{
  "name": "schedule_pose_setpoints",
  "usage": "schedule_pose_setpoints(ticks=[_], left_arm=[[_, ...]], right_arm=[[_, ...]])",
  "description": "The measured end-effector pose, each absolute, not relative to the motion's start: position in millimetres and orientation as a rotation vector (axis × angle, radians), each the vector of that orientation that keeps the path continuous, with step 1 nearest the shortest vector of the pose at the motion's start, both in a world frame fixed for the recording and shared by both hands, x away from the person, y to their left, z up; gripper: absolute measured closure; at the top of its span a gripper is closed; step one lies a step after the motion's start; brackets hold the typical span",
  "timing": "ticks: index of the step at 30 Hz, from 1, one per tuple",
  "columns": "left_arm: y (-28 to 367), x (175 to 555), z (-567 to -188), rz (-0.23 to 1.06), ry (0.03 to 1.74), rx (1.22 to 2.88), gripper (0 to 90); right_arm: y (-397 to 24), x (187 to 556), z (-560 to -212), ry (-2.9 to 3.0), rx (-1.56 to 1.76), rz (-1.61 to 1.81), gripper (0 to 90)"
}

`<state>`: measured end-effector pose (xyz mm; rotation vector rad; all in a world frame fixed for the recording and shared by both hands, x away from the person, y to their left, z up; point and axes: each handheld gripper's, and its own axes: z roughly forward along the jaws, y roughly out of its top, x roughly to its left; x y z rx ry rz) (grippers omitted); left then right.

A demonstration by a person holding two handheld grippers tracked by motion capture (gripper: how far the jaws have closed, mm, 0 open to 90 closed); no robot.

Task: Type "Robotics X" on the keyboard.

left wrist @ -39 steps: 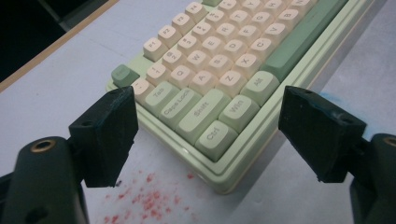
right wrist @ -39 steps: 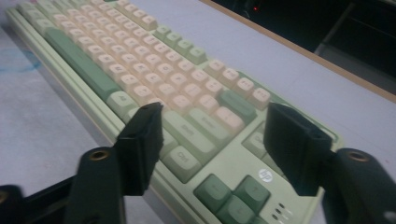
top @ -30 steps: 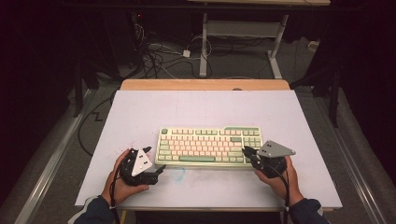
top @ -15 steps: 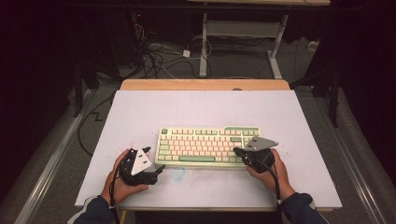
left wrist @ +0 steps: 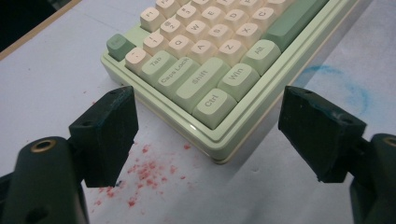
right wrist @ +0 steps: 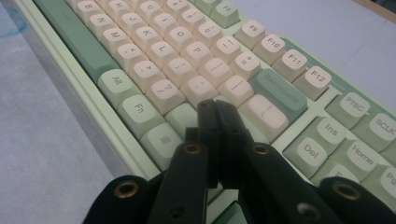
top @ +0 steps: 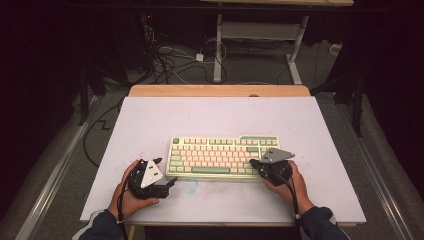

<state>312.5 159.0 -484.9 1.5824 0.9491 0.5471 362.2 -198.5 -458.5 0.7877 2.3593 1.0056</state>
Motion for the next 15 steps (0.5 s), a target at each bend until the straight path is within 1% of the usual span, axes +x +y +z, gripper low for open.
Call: schedule_pose_setpoints(ticks=[2,4,6,8,9,10,11,14,15], left_arm=[[160.4,312.7,-482.1,0.534,0.963,1.565,20.9],[161.3,314.8,-480.1,0.532,1.0,1.574,25.4],[164.0,316.0,-476.8,0.525,1.019,1.574,32.3],[167.7,316.7,-472.1,0.528,1.028,1.559,45.7],[170.3,316.7,-469.0,0.505,1.028,1.542,51.6],[172.3,317.4,-466.6,0.495,1.035,1.53,62.4],[173.3,318.5,-465.3,0.496,1.047,1.529,69.3],[174.4,318.3,-465.1,0.495,1.041,1.559,80.9],[174.1,318.2,-465.5,0.496,1.038,1.567,82.7]], right_arm=[[-198.9,361.9,-458.6,2.358,0.788,1.006,90.0],[-199.5,361.3,-459.4,2.353,0.791,1.013,90.0],[-200.1,360.9,-459.4,2.353,0.79,1.013,90.0],[-200.5,360.5,-459.9,2.349,0.791,1.018,90.0],[-200.4,360.2,-460.0,2.347,0.79,1.016,90.0],[-200.2,360.0,-460.1,2.345,0.788,1.014,90.0],[-200.1,360.0,-460.2,2.344,0.785,1.014,90.0],[-200.0,359.9,-460.3,2.344,0.786,1.013,90.0],[-200.1,359.9,-460.3,2.343,0.787,1.014,90.0]])
